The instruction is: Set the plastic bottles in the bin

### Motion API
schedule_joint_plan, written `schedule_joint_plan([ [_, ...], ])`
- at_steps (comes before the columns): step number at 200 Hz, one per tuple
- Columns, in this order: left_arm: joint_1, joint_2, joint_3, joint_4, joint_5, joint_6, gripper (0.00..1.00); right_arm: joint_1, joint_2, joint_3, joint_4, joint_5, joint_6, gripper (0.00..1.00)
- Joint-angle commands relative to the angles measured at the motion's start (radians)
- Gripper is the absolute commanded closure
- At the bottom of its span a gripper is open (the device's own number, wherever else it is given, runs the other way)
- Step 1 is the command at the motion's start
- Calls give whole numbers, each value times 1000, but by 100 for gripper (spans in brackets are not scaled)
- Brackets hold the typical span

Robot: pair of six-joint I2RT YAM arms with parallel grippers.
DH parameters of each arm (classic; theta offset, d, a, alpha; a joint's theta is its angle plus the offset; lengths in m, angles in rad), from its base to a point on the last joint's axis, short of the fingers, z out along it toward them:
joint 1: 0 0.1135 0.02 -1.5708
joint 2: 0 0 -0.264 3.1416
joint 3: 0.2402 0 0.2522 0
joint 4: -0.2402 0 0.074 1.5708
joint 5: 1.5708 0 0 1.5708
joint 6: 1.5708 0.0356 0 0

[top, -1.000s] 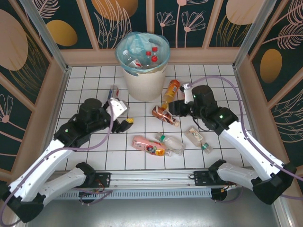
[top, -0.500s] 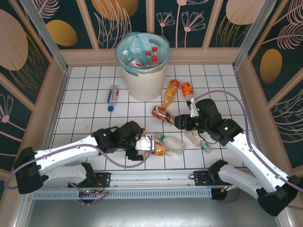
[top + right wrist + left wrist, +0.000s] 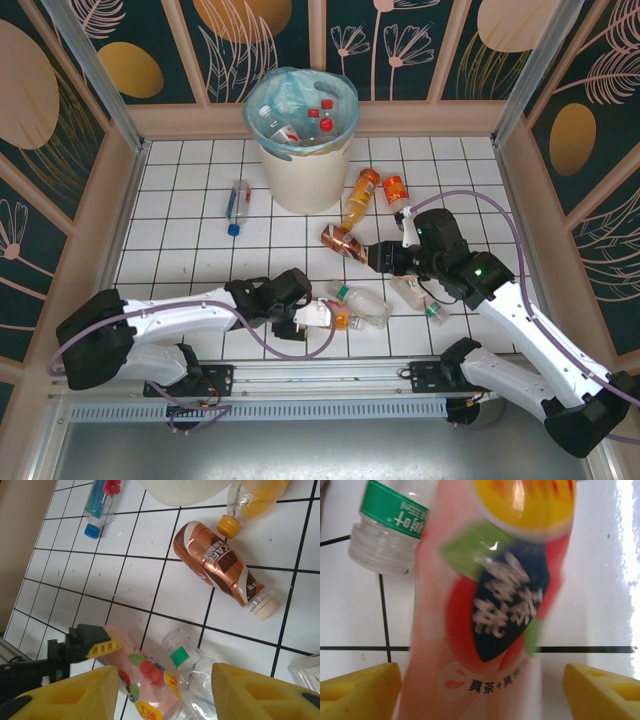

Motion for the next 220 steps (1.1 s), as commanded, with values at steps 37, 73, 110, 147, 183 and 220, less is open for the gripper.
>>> schedule_joint_plan([
  [37, -6, 57, -4, -12, 0, 24, 42, 8, 3, -14, 32, -4, 0, 48],
  [73, -5, -54, -5, -44, 4, 11, 50, 9, -1, 5, 18, -9, -12, 48],
  [110, -5, -250, 1, -70, 2, -36, 54, 11, -14, 70, 20, -43, -41, 48],
  [147, -5, -464, 8, -62, -18, -148, 54, 22, -57, 91, 161, -192, -81, 48],
  [183, -6, -603, 10, 64, -79, -328, 55, 63, -77, 68, 417, -330, -56, 44],
  [220, -6, -634, 15, 133, -114, -468, 55, 142, -72, 54, 646, -368, -43, 39],
])
